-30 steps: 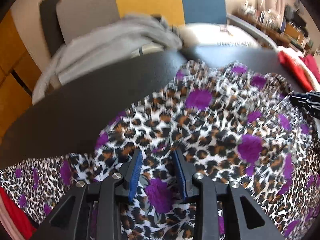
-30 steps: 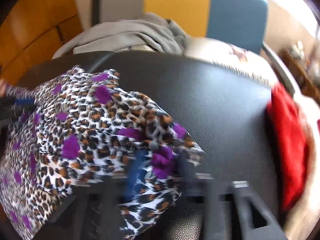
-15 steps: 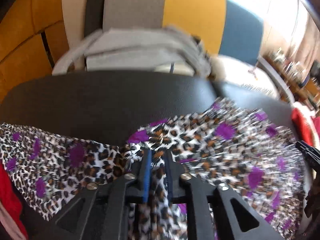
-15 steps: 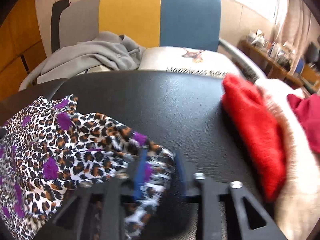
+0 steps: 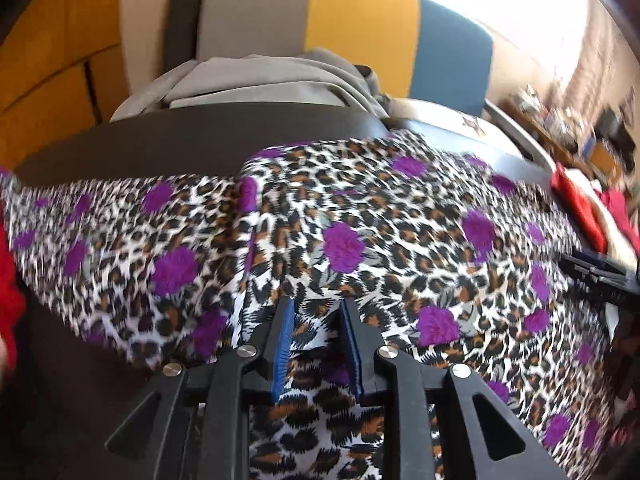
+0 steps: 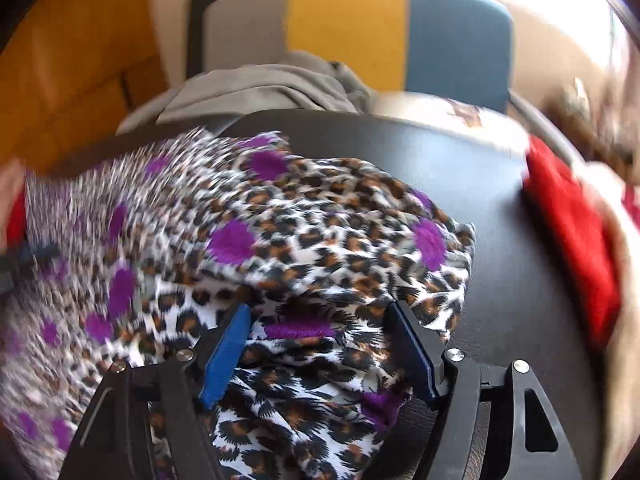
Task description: Fold clothes
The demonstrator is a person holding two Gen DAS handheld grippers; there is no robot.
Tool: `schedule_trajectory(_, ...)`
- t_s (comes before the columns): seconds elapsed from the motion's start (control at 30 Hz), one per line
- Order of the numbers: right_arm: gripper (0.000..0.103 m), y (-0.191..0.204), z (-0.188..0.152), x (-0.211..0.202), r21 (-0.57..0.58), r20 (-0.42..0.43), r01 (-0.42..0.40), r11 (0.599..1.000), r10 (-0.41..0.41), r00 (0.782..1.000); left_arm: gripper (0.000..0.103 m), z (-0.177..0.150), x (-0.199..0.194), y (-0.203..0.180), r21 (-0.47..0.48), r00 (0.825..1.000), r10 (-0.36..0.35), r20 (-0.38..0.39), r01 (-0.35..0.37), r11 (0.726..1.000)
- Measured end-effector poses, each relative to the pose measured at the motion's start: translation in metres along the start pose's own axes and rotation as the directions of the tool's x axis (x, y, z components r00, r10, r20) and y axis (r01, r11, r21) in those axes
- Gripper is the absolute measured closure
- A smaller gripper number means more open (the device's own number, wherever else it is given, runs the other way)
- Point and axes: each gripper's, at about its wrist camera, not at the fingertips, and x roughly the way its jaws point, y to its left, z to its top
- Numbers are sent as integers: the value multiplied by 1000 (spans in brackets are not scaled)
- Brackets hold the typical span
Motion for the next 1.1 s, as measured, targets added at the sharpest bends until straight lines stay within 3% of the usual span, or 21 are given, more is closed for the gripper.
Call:
schedule_trajectory(0.17,25,8,0,-4,-51,2,37,998,-37,999,78,14,-5,-1,-18,996,-84,-43,84,996)
schedule_trajectory(0.23,22,5,1,-8,-39,-5,6,999,-6,1000,78,20,-8,-2,-26,991,-122,-62,120,992)
schedule_trajectory(0.3,22,6,4,-15,-30,-5,-34,999,33,999,77,35,-16,2,-10,985,-168,-22,168,986)
schedule_trajectory(0.4,20,12,17,-26,-41,49,-91,995,93,995,72,67,-20,-4,84,988,-156,7,155,984)
schedule_trajectory(0.5,6,14,49,-31,-46,103,-167,985,171,980,62,98,-5,-13,132,986,-166,-23,168,977)
schedule_trajectory(0.63,5,16,101,-1,-29,66,-257,966,259,964,61,136,38,-26,163,970,-207,-132,227,960)
schedule_trajectory(0.67,9,16,111,10,-25,45,-256,966,256,965,61,141,49,-29,159,966,-207,-153,231,960)
schedule_trajectory(0.73,27,17,130,36,-17,-10,-241,970,241,970,61,149,66,-34,145,960,-218,-177,245,959)
schedule_trajectory(0.77,41,17,137,48,-3,-44,-255,967,255,966,61,154,74,-35,137,955,-230,-187,257,957)
schedule_trajectory(0.8,47,17,140,58,11,-69,-265,964,265,962,61,159,82,-37,130,949,-246,-198,274,953)
schedule_trajectory(0.93,47,24,148,92,28,-143,-291,956,292,946,61,170,105,-45,125,930,-285,-232,319,940)
schedule_trajectory(1.1,51,35,149,105,-4,-161,-296,955,292,943,61,181,127,-59,130,918,-307,-250,346,929)
